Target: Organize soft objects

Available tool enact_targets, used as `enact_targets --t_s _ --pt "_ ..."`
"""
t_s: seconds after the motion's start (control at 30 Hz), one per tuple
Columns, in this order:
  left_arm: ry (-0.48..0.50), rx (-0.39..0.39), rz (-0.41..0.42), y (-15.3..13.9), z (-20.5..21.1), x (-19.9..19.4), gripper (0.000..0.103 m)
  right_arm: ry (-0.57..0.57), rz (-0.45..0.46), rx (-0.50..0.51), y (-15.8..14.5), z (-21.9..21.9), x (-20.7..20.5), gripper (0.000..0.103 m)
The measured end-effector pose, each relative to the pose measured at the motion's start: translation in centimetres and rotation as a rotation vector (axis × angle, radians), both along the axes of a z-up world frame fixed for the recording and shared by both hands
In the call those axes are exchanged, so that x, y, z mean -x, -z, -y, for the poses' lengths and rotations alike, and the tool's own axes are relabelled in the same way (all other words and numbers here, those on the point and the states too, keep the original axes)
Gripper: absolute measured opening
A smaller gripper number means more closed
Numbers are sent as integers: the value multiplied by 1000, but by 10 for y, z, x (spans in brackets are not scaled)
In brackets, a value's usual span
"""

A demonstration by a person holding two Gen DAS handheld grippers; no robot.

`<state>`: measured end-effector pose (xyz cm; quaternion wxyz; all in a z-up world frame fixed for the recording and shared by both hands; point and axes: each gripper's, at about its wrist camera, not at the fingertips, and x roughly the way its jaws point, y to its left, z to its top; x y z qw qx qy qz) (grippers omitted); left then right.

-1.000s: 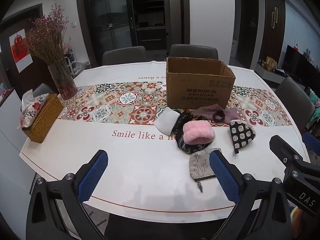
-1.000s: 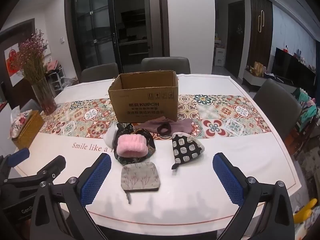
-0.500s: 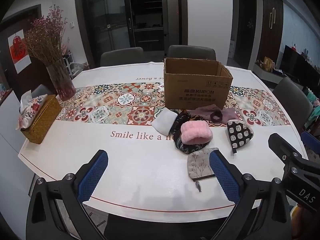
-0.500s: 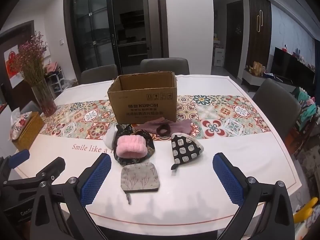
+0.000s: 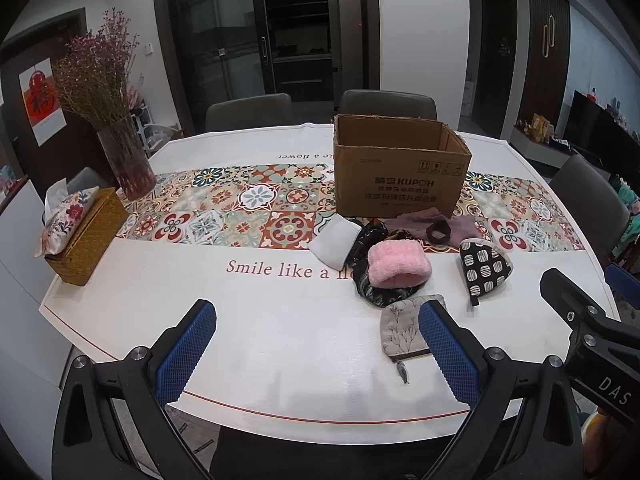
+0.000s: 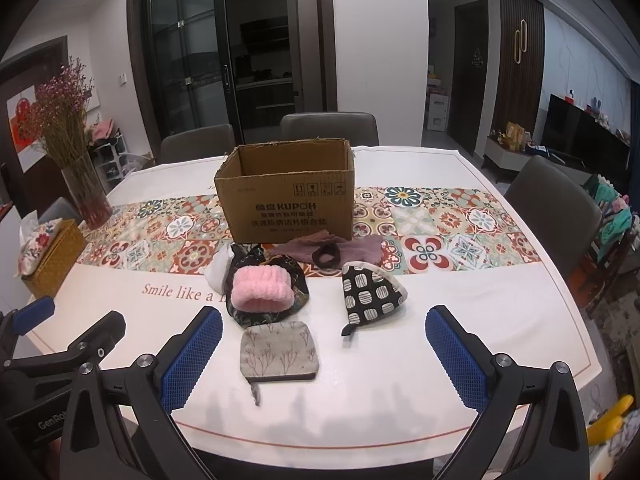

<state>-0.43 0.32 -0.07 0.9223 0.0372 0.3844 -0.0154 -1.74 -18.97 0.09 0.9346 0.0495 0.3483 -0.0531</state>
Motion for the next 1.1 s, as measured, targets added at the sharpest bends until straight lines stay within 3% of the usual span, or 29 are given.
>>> enact_targets --t_s 1.1 --pt "-9 -15 26 -1 -2 2 103 21 -11 -2 2 4 -3 103"
